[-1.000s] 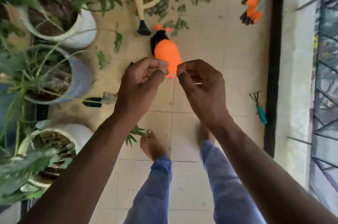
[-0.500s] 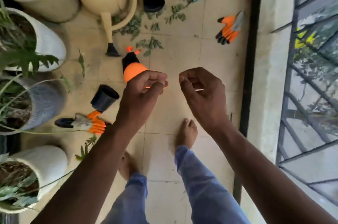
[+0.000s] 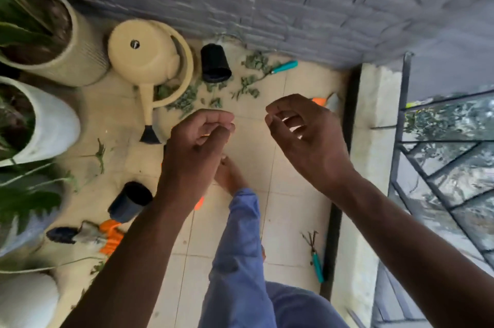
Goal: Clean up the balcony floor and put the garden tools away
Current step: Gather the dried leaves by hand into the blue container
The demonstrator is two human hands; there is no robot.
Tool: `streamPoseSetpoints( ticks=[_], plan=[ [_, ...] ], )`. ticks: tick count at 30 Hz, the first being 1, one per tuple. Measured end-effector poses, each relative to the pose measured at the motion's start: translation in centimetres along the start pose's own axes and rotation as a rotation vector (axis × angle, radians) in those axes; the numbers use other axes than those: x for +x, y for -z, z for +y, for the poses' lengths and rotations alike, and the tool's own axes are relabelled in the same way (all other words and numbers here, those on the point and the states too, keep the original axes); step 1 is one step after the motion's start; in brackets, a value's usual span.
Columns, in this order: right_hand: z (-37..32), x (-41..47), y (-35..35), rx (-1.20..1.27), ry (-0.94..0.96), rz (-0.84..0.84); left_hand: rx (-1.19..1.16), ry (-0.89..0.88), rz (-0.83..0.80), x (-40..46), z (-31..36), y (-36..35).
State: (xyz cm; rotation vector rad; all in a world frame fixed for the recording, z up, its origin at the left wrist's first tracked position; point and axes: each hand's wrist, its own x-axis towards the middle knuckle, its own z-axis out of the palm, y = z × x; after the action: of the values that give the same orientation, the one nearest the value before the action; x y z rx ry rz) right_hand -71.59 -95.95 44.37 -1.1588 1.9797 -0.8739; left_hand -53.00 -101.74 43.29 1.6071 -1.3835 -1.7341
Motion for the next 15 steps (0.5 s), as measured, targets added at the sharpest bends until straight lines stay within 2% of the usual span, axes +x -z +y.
streamPoseSetpoints(
  ticks=[5, 8, 15],
  plan=[
    [-1.5, 6.6, 0.7, -0.068, -0.001, -0.083, -0.059, 0.052, 0.044, 5.5, 3.0, 0.0],
    [-1.5, 10.6, 0.7, -0.078, 0.006, -0.105, -0.063, 0.076, 0.018, 8.5, 4.2, -0.7],
    [4.0, 18.8, -2.4, -0.155, -0.001, -0.226, -0.036, 0.155, 0.055, 16.6, 1.3, -3.7]
  ],
)
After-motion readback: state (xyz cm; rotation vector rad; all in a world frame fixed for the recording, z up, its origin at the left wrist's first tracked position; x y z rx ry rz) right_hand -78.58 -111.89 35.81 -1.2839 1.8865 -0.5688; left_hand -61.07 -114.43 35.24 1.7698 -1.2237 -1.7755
